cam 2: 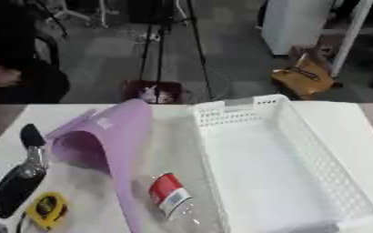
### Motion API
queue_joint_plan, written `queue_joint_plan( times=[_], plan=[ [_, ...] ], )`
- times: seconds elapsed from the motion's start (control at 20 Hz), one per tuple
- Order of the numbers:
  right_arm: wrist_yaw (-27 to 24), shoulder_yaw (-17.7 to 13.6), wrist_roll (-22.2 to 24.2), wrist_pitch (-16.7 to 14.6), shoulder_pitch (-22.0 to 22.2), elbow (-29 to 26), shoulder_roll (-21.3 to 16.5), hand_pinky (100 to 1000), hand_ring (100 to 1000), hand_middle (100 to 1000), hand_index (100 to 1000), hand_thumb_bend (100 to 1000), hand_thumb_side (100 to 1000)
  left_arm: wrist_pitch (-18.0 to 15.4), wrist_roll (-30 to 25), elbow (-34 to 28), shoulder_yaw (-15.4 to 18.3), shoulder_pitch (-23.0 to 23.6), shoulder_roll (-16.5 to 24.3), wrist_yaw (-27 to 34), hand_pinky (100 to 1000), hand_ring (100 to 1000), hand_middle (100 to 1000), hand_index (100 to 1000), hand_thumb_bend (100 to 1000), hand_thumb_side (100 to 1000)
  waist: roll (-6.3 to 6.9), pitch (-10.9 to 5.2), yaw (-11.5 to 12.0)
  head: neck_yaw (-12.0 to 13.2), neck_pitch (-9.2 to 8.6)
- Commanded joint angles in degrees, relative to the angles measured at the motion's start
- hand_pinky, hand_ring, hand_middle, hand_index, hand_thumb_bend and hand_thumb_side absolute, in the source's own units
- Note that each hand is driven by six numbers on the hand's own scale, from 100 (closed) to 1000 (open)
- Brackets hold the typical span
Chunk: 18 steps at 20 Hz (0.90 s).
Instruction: Pick up objects on the table and place them in the box.
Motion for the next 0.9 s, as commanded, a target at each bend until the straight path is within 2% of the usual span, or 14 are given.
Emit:
queue_joint_plan(
  times=[0.05,0.2,0.25,0.3,0.35,0.4,0.45,0.5,0.55,0.6,0.65,0.9],
  plan=[
    [0.0,0.0,-0.9,-0.5,0.2,-1.1,-2.2,592,554,527,589,100,494,2.2,-6.4,-0.7,0.4,-1.0,5.6,-4.1,957,929,981,1000,368,659,0.04,-1.36,-0.1,0.2,0.33],
    [0.1,0.1,-0.9,-0.5,0.3,-1.1,-2.4,592,554,527,589,100,494,3.9,-15.7,-0.7,0.0,-1.8,9.8,-5.9,970,947,997,1000,396,666,0.07,-1.60,-0.1,0.1,0.55],
    [0.1,0.1,-0.9,-0.6,0.4,-1.1,-2.4,592,554,527,589,100,494,4.0,-18.9,-0.7,-0.2,-1.8,11.2,-6.6,1000,996,1000,1000,467,703,0.10,-1.66,-0.1,0.0,0.62],
    [0.1,0.2,-0.9,-0.6,0.5,-1.1,-2.4,592,554,527,589,100,494,4.2,-22.7,-0.7,-0.2,-1.9,12.6,-7.2,1000,996,1000,1000,467,703,0.09,-1.74,-0.1,0.0,0.71],
    [0.1,0.2,-1.0,-0.6,0.6,-1.1,-2.5,591,553,527,589,100,495,4.2,-26.6,-0.7,-0.1,-1.9,14.0,-7.8,1000,1000,1000,1000,566,741,0.10,-1.79,-0.1,0.0,0.79],
    [0.1,0.2,-1.0,-0.7,0.7,-1.1,-2.5,591,553,527,589,100,495,4.0,-31.1,-0.7,0.1,-2.0,15.2,-8.5,1000,1000,1000,1000,566,741,0.10,-1.86,-0.2,0.0,0.89],
    [0.1,0.2,-1.0,-0.7,0.7,-1.1,-2.6,591,553,527,589,100,495,3.8,-34.8,-0.7,0.5,-2.1,16.1,-9.2,1000,1000,1000,1000,643,755,0.12,-1.92,-0.2,-0.1,0.94],
    [0.2,0.2,-1.1,-0.7,0.8,-1.1,-2.6,591,553,527,589,100,495,3.5,-38.0,-0.7,1.0,-2.2,16.9,-9.7,1000,1000,1000,1000,643,755,0.13,-1.98,-0.2,-0.1,0.98],
    [0.2,0.2,-1.2,-0.8,0.9,-1.1,-2.6,591,553,526,589,100,496,3.1,-40.6,-0.7,1.4,-2.1,17.7,-10.4,1000,1000,1000,1000,762,737,0.15,-2.02,-0.1,-0.2,1.03],
    [0.2,0.2,-1.2,-0.8,1.0,-1.1,-2.6,591,553,526,589,100,496,2.6,-42.9,-0.7,1.7,-2.1,18.4,-11.1,1000,1000,1000,1000,762,737,0.15,-2.05,-0.1,-0.2,1.07],
    [0.3,0.2,-1.2,-0.8,1.0,-1.1,-2.6,591,553,526,589,100,496,2.1,-44.8,-0.7,2.0,-2.1,19.1,-11.6,1000,1000,1000,1000,905,697,0.15,-2.08,0.0,-0.3,1.11],
    [0.2,0.4,-1.1,-0.8,1.1,-1.1,-2.7,592,553,526,589,100,496,-1.2,-52.0,-0.7,2.3,-2.1,21.9,-16.3,1000,1000,1000,1000,991,684,0.10,-2.21,0.2,-0.3,0.96]
  ],
)
